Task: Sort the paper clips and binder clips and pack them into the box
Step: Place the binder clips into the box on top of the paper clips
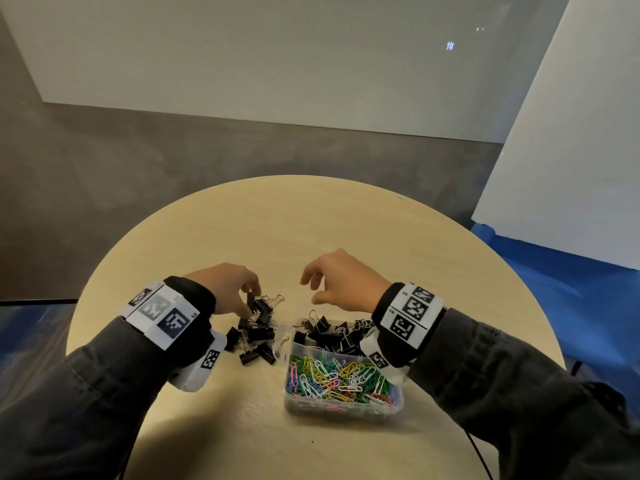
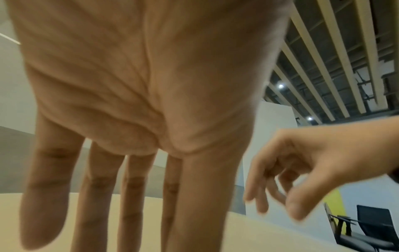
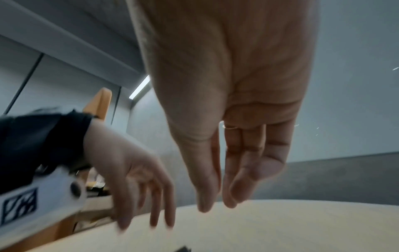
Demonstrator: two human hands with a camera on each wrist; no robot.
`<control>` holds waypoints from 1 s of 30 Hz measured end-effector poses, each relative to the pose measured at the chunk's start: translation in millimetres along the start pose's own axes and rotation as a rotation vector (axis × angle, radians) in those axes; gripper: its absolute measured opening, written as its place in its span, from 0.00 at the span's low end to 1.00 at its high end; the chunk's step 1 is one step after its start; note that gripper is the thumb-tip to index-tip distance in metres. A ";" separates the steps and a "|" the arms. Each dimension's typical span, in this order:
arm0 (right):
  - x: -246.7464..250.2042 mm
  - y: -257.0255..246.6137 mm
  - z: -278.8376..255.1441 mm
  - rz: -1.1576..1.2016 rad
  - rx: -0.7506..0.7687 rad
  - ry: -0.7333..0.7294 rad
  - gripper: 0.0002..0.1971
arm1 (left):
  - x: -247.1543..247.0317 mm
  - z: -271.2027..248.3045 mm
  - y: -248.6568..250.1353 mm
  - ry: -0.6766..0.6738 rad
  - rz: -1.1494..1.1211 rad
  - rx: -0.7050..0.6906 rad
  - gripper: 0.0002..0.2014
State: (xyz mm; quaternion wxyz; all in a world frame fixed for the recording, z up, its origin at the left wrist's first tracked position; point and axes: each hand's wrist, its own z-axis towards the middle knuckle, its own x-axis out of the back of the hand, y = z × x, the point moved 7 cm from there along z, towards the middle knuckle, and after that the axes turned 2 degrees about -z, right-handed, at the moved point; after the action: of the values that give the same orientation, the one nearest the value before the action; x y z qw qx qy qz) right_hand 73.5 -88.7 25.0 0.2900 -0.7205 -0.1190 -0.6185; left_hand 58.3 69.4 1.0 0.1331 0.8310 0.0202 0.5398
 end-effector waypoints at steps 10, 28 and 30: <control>22.0 41.8 -67.8 0.143 -0.101 0.070 0.12 | -47.5 3.5 3.9 -0.187 0.123 0.110 0.43; 16.1 102.8 -115.7 0.254 -0.226 0.103 0.06 | -31.5 15.1 3.9 -0.027 -0.015 -0.032 0.09; 16.2 103.6 -116.5 0.258 -0.226 0.102 0.07 | -27.6 16.3 2.9 0.010 -0.040 -0.053 0.06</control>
State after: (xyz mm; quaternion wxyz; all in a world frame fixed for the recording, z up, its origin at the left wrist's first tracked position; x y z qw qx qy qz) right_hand 36.0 -240.9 20.3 0.2900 -0.7255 0.0597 -0.6213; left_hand 61.1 58.5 -29.0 0.1655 0.8238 0.0231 0.5417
